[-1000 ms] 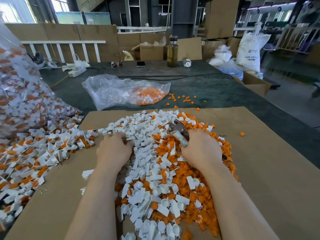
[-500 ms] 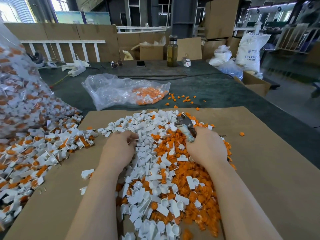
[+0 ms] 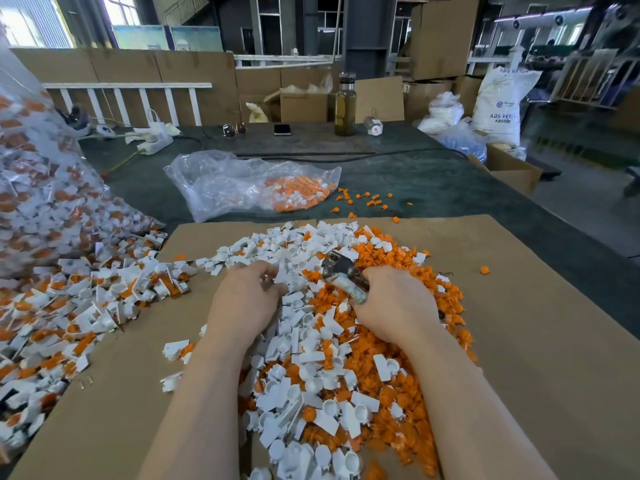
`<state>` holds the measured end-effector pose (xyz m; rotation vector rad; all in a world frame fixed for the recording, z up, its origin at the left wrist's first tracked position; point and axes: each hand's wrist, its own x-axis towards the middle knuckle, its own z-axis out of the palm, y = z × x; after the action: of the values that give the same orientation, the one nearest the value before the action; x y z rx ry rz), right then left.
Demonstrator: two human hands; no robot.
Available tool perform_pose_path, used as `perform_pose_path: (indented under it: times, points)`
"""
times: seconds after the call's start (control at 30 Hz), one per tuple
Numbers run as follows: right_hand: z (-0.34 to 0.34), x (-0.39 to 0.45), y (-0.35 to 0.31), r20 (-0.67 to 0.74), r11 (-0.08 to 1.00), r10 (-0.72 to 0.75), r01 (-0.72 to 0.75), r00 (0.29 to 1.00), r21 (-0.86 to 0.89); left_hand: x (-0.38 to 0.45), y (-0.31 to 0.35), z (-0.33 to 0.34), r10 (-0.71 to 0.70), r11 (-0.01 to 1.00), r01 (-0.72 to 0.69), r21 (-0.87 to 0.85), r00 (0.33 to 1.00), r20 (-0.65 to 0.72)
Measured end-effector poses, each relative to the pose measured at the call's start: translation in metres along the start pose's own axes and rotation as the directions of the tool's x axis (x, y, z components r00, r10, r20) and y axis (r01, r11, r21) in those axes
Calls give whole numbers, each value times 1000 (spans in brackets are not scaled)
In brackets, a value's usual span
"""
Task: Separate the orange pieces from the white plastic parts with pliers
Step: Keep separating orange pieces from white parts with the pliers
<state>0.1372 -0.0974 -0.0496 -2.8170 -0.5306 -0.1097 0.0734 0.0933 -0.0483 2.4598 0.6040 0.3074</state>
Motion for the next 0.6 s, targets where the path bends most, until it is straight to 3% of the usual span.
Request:
perform_pose_path:
  times: [0.3, 0.5, 0.6]
  points:
    - [2, -2, -1, -81, 1000, 7, -6, 997, 16, 1, 4, 2, -9, 993, -4, -115, 994, -107]
    - [1, 1, -1, -167, 983, 33, -2, 985, 182, -2, 11, 2, -4, 963, -49, -265, 980, -198]
    - [0, 1, -3, -235, 964, 37, 28, 971, 265, -4, 16, 1, -37, 920, -36, -391, 983, -177]
